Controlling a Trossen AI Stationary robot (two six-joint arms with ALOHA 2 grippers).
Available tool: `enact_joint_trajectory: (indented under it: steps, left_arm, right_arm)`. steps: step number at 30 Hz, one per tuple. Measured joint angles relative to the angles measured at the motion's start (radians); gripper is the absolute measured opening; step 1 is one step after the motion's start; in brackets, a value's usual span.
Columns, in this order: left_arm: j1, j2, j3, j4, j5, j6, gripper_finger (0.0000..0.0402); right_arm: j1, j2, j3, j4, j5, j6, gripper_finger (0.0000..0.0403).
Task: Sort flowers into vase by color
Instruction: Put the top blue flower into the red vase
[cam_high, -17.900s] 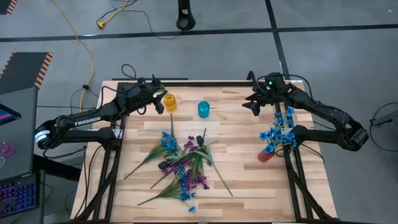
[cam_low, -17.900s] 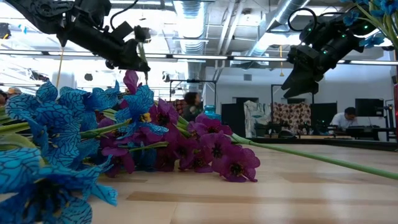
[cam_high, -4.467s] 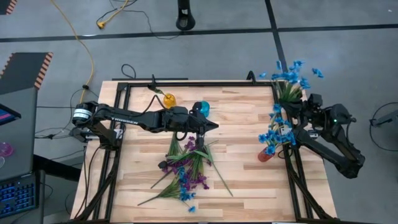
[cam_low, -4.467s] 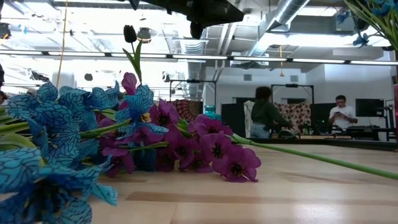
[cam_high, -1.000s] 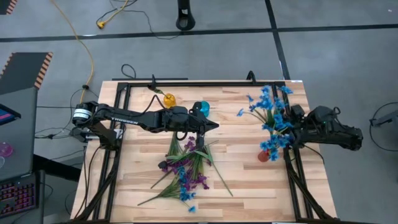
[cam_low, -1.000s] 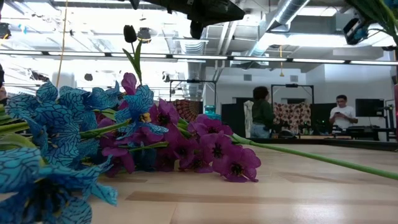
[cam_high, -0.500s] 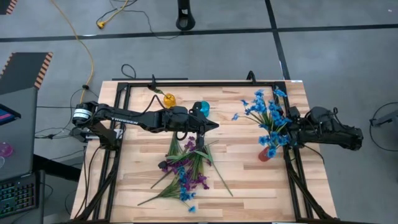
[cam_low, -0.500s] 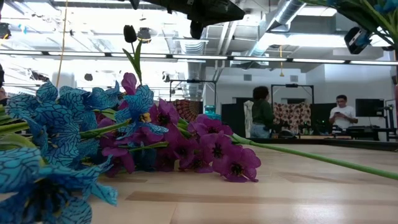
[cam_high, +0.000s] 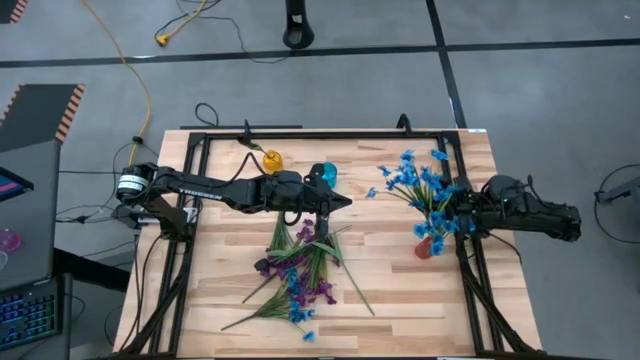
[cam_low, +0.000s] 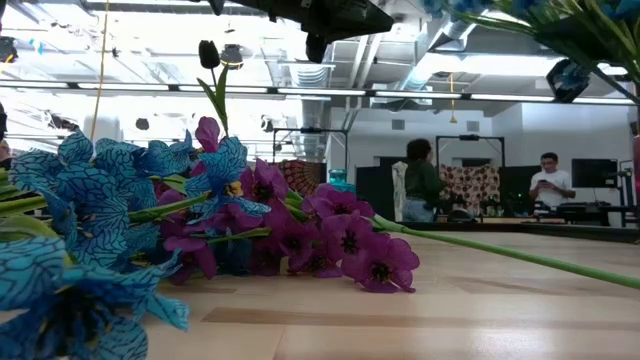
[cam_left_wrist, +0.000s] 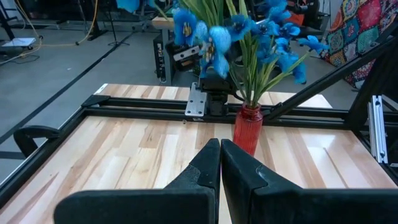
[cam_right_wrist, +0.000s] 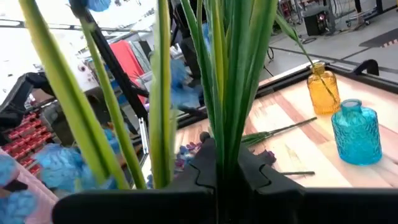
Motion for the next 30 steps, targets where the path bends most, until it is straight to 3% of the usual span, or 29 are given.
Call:
enact_joint_trajectory:
  steps: [30]
  left_arm:
    - [0.0,0.0,0.0,0.0,0.0,0.0,0.0]
  right_arm:
    - [0.002,-0.001,0.0,-0.073,-0.032,-0.036,0.0042]
